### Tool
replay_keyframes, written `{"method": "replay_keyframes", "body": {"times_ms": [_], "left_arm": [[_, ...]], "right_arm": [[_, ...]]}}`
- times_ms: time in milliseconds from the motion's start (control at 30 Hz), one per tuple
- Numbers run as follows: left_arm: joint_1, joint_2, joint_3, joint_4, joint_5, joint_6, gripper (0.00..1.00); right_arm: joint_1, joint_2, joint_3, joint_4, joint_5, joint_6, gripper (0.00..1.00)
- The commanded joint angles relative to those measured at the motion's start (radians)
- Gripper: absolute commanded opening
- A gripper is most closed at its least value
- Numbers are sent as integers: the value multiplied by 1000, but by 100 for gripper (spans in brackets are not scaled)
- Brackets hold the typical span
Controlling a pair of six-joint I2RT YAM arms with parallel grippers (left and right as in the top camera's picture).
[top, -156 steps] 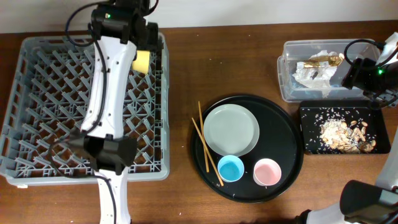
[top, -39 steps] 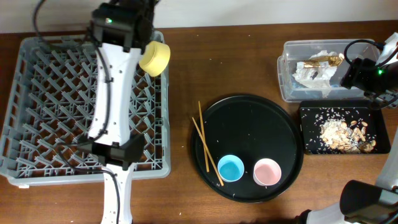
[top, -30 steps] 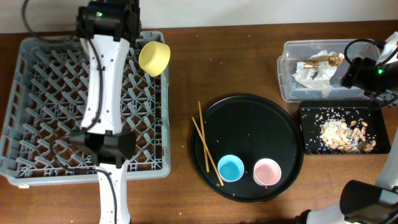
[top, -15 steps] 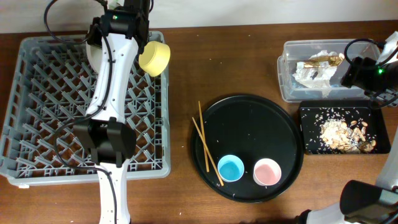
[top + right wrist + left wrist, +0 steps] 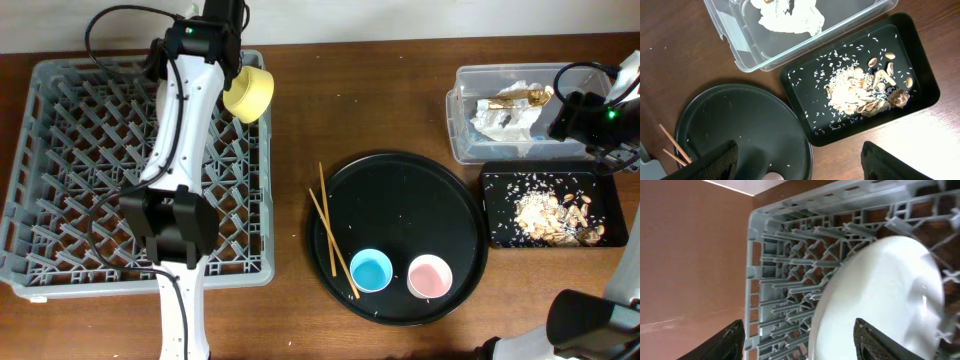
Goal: Sort waste into correct bins and load items into the dishwasher rack
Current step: 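Grasp the blue cup on the round tray with the left gripper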
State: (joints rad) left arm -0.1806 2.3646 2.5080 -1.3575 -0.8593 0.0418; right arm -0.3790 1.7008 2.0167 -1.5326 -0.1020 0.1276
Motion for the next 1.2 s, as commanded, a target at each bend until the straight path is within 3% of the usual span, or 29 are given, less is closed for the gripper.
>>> {"method": "replay_keyframes", "body": {"times_ms": [0,33,67,233,267,367,500,567,667,900,1033,1167], "left_arm": [[7,-49,168,-45,257,1,70],[7,-69,220,-65,332,1,70],[7,-105,283,-99,436,1,74],[0,-286,375,-315,777,1,77],[0,-302,373,-331,809,0,71],[-18,-320,344,-330,1118,0,67],[-140,-320,66,-319,1128,1,68],[-237,-320,-184,-195,1129,-3,68],[-369,-320,-396,-29,1130,-3,68],[-537,-319,-605,68,1121,-57,62],[-524,-319,-634,67,1037,-129,61],[-420,-350,-633,62,1054,-132,61]], "right_arm": [[-1,-6,2,2,1,0,80],[-1,-6,2,2,1,1,83],[-1,-6,2,2,-5,1,98],[-1,-6,2,-13,-121,0,98],[-1,-6,2,-22,-138,0,98],[-1,-6,2,-73,-169,0,99],[-1,-6,2,-134,-168,-19,99],[-1,-6,2,-134,-168,-19,99],[30,-6,2,-135,-167,-20,99],[87,-6,2,-125,-122,-19,99],[126,-6,-14,-156,-127,-19,100],[284,-6,-123,-164,-126,-18,92]]}}
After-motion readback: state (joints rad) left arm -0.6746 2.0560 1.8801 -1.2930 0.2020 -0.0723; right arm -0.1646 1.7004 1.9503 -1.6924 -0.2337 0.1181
